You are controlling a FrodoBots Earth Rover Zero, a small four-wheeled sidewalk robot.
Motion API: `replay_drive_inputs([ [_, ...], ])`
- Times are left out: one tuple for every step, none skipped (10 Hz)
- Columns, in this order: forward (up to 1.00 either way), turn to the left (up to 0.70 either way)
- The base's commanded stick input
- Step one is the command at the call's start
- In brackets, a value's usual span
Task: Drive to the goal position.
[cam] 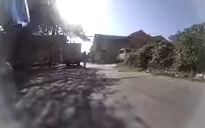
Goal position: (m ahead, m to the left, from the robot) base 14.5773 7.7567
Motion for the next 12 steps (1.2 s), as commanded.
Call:
replay_drive_inputs([
  [0.7,-0.03],
  [0.7,-0.03],
  [0.7,-0.03],
  [0.7,-0.03],
  [0.7,-0.03],
  [0.7,-0.03],
  [0.7,-0.03],
  [0.7,-0.03],
  [0.7,-0.03],
  [0.7,-0.03],
  [0.7,-0.03],
  [0.7,-0.03],
])
